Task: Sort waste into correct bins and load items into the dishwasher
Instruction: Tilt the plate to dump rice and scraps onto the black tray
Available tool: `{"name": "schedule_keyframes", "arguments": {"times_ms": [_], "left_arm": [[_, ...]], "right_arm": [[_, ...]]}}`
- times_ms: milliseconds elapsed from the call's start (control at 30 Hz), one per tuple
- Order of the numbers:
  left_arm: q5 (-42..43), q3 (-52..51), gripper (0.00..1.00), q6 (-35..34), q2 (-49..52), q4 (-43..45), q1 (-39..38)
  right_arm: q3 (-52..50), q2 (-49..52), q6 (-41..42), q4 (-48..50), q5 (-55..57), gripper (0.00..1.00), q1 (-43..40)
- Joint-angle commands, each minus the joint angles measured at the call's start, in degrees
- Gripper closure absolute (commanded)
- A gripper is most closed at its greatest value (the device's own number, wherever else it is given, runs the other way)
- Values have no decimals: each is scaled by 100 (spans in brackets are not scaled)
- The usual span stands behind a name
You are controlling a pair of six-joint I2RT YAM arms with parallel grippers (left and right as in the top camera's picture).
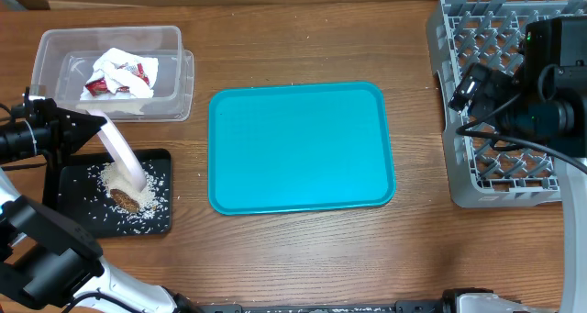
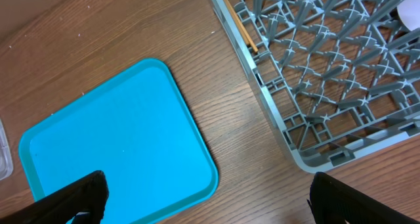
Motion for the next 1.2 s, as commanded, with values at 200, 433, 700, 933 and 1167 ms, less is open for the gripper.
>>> {"name": "schedule_keyframes", "arguments": {"times_ms": [200, 433, 700, 933, 1167], "left_arm": [[511, 166, 96, 623, -214, -367, 221], [299, 160, 96, 601, -227, -170, 291], [367, 149, 96, 750, -223, -321, 352], [601, 116, 96, 732, -245, -372, 361], [903, 101, 96, 619, -275, -369, 317]], "right_arm": [[7, -37, 26, 33, 35, 0, -17], [7, -37, 26, 33, 35, 0, -17], [7, -37, 26, 33, 37, 0, -17], [7, -37, 26, 33, 37, 0, -17], [7, -37, 26, 33, 35, 0, -17]]}}
